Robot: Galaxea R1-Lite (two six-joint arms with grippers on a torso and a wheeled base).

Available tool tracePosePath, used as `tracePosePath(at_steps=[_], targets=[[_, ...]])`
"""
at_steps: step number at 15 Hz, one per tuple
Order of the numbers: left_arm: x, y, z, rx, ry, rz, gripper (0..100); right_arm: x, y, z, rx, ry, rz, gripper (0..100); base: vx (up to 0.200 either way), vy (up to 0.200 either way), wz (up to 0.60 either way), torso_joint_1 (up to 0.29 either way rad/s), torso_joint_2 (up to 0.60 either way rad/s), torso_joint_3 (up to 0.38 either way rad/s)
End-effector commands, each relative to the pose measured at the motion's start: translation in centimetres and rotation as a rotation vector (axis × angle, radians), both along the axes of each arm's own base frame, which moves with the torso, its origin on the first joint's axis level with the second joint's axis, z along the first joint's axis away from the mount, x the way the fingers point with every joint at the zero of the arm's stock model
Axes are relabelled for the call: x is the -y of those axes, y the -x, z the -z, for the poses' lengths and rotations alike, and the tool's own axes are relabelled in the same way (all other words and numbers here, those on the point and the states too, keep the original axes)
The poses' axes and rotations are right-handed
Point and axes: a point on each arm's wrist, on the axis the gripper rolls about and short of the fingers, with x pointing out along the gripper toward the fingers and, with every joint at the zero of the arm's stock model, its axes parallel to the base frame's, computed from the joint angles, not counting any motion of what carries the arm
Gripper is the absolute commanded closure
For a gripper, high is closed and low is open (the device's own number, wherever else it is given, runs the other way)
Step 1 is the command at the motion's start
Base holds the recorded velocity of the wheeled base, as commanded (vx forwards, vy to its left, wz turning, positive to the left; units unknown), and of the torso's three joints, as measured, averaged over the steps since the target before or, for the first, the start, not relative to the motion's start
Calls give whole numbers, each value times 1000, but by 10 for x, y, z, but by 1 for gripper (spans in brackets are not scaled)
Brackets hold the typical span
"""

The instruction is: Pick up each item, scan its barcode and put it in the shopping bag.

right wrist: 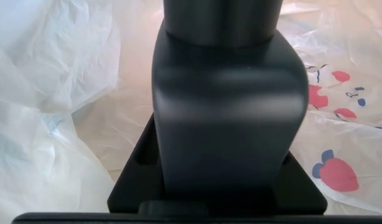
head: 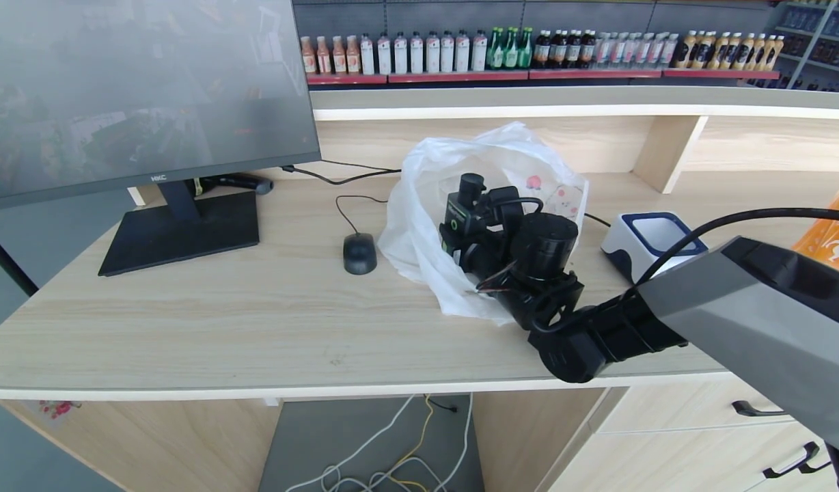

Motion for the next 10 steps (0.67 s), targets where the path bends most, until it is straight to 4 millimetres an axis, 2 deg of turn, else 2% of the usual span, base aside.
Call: tracePosePath(at_steps=[1, 9, 10], targets=[[0, 0, 0, 0, 0, 0, 0, -1, -1, 7, -14, 11, -1, 100, 0, 0, 0, 0, 0, 0], [0, 0, 0, 0, 0, -2, 0, -2, 1, 2, 2, -3, -26, 100, 0, 0, 0, 0, 0, 0], [0, 0, 0, 0, 0, -2, 0, -1, 2, 0, 13, -2, -53, 0, 0, 0, 0, 0, 0, 0]])
